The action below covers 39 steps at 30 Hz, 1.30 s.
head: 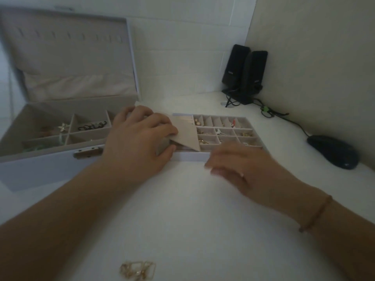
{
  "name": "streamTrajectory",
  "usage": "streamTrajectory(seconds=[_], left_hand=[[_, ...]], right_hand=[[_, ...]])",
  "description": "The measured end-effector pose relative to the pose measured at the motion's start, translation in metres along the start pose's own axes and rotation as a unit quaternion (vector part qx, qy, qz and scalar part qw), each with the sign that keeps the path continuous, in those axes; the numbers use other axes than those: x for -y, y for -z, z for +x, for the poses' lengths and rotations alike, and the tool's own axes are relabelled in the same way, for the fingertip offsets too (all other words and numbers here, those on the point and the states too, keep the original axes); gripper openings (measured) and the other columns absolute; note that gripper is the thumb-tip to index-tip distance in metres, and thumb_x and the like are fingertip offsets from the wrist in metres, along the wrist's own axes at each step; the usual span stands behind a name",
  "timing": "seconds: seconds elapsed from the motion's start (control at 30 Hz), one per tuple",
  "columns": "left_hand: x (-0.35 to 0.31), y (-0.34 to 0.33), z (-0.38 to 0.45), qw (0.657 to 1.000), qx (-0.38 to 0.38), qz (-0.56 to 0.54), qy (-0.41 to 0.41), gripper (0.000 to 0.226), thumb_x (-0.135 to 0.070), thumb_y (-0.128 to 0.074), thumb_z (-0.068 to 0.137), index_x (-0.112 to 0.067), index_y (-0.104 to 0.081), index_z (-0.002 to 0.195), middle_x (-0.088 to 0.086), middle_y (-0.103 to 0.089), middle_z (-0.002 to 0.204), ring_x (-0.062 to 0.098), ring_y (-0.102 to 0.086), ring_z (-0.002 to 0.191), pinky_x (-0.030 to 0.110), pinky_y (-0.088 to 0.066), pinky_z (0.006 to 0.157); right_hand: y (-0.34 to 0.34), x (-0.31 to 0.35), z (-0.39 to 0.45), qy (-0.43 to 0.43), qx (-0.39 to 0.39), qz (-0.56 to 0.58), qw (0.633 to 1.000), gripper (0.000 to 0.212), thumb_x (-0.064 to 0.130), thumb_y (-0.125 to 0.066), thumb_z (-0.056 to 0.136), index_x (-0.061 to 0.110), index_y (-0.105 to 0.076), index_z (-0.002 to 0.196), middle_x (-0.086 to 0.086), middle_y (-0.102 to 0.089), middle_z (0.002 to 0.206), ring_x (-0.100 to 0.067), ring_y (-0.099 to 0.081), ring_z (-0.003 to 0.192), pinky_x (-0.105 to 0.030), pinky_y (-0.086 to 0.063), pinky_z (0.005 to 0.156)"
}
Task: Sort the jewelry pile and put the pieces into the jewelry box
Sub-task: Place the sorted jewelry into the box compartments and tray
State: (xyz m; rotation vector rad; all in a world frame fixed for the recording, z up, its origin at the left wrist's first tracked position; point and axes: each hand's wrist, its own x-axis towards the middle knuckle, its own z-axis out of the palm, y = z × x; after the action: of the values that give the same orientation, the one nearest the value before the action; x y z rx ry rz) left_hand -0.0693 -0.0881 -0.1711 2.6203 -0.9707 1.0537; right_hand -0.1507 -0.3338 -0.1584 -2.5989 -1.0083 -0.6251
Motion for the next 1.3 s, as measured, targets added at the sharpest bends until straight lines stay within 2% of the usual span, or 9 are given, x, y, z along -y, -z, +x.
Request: streamTrajectory(seconds=[0.1,0.33,0.5,0.57,0.7,0.8,1.0,1.13,1.3], left_hand=[[0.0,-0.001,0.0,1.0,0.002,0.002,-0.001,0.032,-0.046,-0.059,0.08,-0.028,-0.073,0.103,-0.009,-0.07,0.109,0.028,-0.057,0.101,0.047,-0.039,0.098],[0.0,-0.001,0.0,1.0,0.003,0.0,0.0,0.033,-0.046,-0.059,0.081,-0.028,-0.073,0.104,-0.008,-0.07,0.109,0.029,-0.057,0.101,0.049,-0.04,0.098],[0.0,0.0,0.001,1.0,0.003,0.0,0.003,0.032,-0.045,-0.06,0.08,-0.029,-0.073,0.103,-0.009,-0.07,0.109,0.029,-0.058,0.101,0.047,-0.039,0.098],[-0.001,0.0,0.0,1.0,0.002,-0.001,0.007,0.031,-0.046,-0.061,0.08,-0.029,-0.073,0.103,-0.009,-0.07,0.108,0.029,-0.058,0.101,0.047,-0.039,0.098],[-0.002,0.0,0.001,1.0,-0.004,-0.005,0.006,0.032,-0.045,-0.059,0.08,-0.028,-0.074,0.102,-0.008,-0.071,0.106,0.03,-0.058,0.099,0.049,-0.041,0.098],[-0.002,0.001,0.001,1.0,0.002,-0.004,0.001,0.033,-0.045,-0.057,0.081,-0.027,-0.074,0.103,-0.008,-0.07,0.107,0.029,-0.058,0.1,0.047,-0.039,0.097],[-0.001,0.002,0.0,1.0,0.003,-0.011,0.005,0.034,-0.045,-0.055,0.081,-0.026,-0.074,0.103,-0.008,-0.07,0.107,0.029,-0.058,0.1,0.047,-0.037,0.098],[-0.001,0.002,0.0,1.0,0.005,-0.01,0.003,0.034,-0.046,-0.056,0.082,-0.026,-0.074,0.104,-0.008,-0.07,0.108,0.029,-0.058,0.101,0.047,-0.037,0.098],[-0.001,0.002,0.0,1.0,0.001,-0.009,0.002,0.032,-0.045,-0.059,0.081,-0.027,-0.074,0.102,-0.009,-0.07,0.108,0.028,-0.058,0.1,0.046,-0.038,0.097]], right_hand=[[-0.001,-0.03,0.004,-0.082,-0.07,-0.041,0.993,0.014,0.014,-0.057,0.091,0.011,-0.069,0.097,-0.002,-0.065,0.098,-0.015,-0.06,0.089,-0.016,-0.044,0.081],[-0.009,-0.045,0.0,-0.162,-0.019,-0.028,0.986,0.022,0.028,-0.057,0.089,0.017,-0.07,0.103,0.007,-0.064,0.095,-0.011,-0.059,0.083,-0.006,-0.036,0.075],[0.005,-0.016,0.002,-0.202,-0.194,0.024,0.96,0.024,0.024,-0.066,0.086,0.02,-0.065,0.109,0.014,-0.06,0.095,0.001,-0.056,0.083,-0.02,-0.052,0.077],[0.006,0.017,0.009,-0.113,-0.13,0.052,0.984,0.031,0.032,-0.064,0.087,0.023,-0.061,0.117,0.014,-0.059,0.111,0.009,-0.051,0.103,-0.011,-0.041,0.091],[-0.021,0.079,0.007,0.133,0.155,0.073,0.976,0.054,0.042,-0.053,0.092,0.025,-0.041,0.142,0.0,-0.024,0.157,-0.019,-0.021,0.144,-0.039,-0.027,0.114],[-0.042,0.091,-0.008,0.222,0.173,-0.011,0.959,0.044,0.038,-0.037,0.102,0.034,-0.031,0.146,0.006,-0.009,0.16,-0.017,-0.004,0.148,-0.039,-0.025,0.113],[-0.045,0.091,-0.002,0.183,0.145,0.112,0.966,0.022,0.024,-0.048,0.1,0.021,-0.066,0.111,0.003,-0.059,0.128,-0.018,-0.052,0.116,-0.034,-0.044,0.089],[-0.038,0.081,0.003,0.167,0.156,0.159,0.96,0.012,0.003,-0.057,0.093,0.005,-0.068,0.098,-0.012,-0.062,0.105,-0.025,-0.054,0.092,-0.035,-0.048,0.079],[-0.031,0.052,0.003,0.101,0.146,0.12,0.977,0.013,0.0,-0.059,0.086,0.009,-0.067,0.094,-0.007,-0.06,0.1,-0.02,-0.056,0.09,-0.029,-0.048,0.079]])
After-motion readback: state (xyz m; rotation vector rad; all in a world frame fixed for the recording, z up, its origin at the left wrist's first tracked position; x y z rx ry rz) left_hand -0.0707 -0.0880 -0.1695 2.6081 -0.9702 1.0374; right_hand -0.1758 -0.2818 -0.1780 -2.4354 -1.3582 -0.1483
